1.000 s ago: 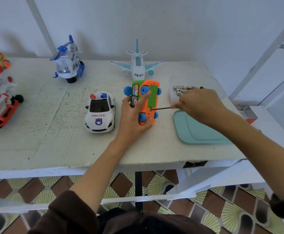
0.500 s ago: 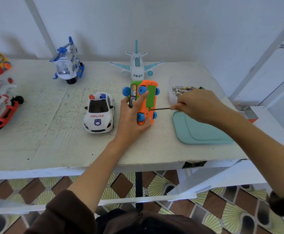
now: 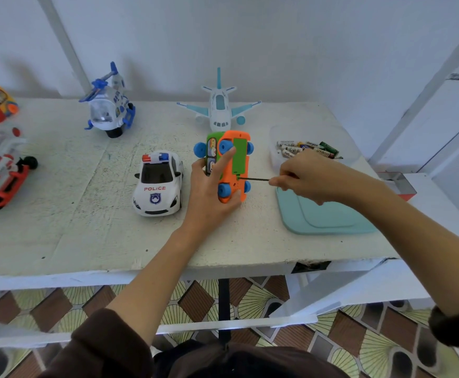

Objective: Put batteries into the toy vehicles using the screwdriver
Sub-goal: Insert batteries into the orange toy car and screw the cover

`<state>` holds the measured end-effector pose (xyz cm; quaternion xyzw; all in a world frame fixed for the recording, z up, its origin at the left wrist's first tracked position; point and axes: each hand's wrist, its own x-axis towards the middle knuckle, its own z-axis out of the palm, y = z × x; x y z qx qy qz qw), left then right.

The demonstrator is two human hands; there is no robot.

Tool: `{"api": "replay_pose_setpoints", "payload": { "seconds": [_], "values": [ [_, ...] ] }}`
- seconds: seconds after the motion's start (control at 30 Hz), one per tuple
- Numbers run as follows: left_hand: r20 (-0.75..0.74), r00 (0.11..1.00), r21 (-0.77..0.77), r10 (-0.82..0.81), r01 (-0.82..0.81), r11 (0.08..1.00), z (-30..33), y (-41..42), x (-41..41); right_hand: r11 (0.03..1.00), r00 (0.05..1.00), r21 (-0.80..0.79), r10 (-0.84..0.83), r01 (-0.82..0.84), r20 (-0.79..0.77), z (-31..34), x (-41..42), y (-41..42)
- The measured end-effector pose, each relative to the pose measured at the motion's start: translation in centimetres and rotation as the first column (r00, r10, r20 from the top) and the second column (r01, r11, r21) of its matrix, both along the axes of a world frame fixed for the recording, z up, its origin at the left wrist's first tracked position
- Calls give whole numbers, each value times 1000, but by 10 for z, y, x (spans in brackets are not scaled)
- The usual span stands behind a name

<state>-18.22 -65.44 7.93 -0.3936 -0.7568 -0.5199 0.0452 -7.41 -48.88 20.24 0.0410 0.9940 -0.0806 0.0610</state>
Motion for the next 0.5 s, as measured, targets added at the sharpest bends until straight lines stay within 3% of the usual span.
{"api": "replay_pose_setpoints", "payload": {
  "seconds": [0.07,0.23,0.3,0.4,0.5],
  "values": [
    [-42,999,-6,-7,7,1000,-1,0,1,999,1000,-35,11,-12,-24,-2,-2,1],
    [13,1000,11,-1,0,1000,1,0,1,994,1000,-104,-12,11,-9,3,-6,-1],
    [2,1000,4,-1,1,1000,1,0,1,1000,1000,-24,17,-18,-5,5,-6,0],
    [-10,1000,1,10,-10,1000,1,0,1,975,998,222,41,-29,-52,5,-8,1],
    [-28,1000,-6,9,-9,1000,0,0,1,973,996,231,43,-23,-83,1,-8,2]
  ]
}}
